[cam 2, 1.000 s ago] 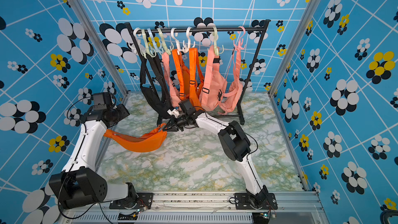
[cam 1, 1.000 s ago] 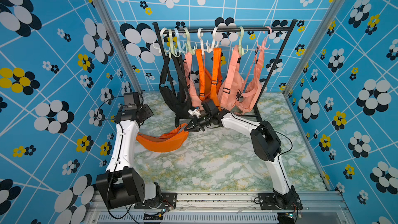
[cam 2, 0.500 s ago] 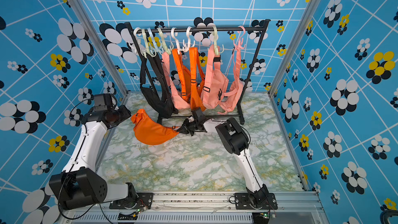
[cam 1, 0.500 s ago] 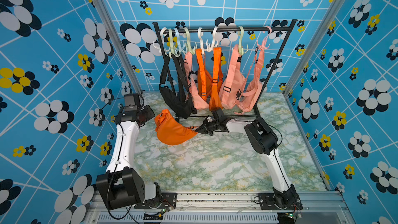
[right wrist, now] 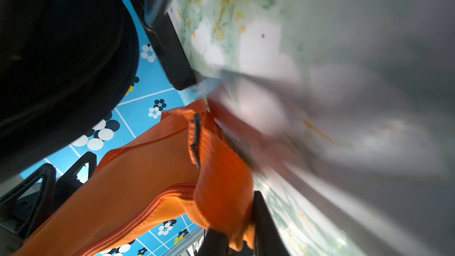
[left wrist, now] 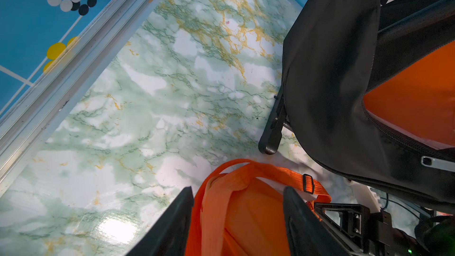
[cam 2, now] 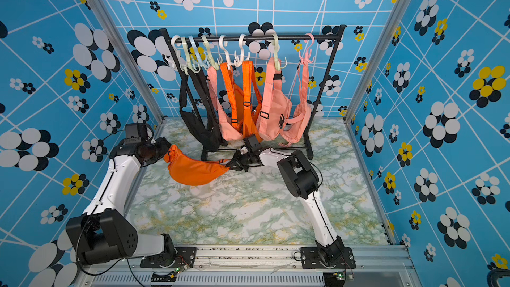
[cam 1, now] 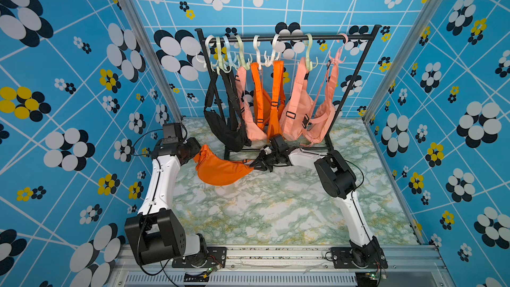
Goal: Take the bag off the hook
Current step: Place the bag at the center of the board.
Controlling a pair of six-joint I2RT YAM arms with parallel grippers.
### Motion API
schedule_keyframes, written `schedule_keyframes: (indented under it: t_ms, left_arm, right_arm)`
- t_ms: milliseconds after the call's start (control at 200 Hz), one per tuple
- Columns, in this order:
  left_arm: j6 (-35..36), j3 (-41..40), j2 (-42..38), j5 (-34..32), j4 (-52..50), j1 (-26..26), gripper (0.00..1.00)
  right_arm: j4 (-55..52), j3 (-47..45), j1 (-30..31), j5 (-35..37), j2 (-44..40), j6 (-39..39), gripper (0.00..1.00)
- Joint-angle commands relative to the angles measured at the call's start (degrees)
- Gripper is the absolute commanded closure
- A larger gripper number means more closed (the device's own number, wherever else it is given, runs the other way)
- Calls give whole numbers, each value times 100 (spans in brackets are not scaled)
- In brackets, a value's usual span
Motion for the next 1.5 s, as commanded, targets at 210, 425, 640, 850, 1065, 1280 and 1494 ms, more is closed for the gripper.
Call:
schedule_keyframes:
  t_ms: [210,425,640,850,1065,1280,1494]
  left_arm:
    - [229,568,157,-272,-195,-3,31]
    - [424,1247,511,-368,-432,31,26]
    - [577,1532,377,-333,-707,27,22]
    - [817,1484,-248,-256,-1119,30,23]
    - [928,1531,-634,-53,-1537,23,47]
    - [799,1738,-595,283,-1515,27,46]
    - [641,1741,-477,502,-1437,24,46]
  right_arm:
    - [-1556,387,90,717,-777,-1472,31]
    - [-2403,400,274,1463,-1240,-2769,23]
    - [-2778,462,520,1845,-1407,-3474,22]
    - [-2579,718,580,1573,-1215,-3411,22]
    - [-1378,771,635,774,-1154,-2837,42]
    - [-909,1023,758,225,-1053,-2540,52]
    - [-718,980,831,-64,-955,-2474,90]
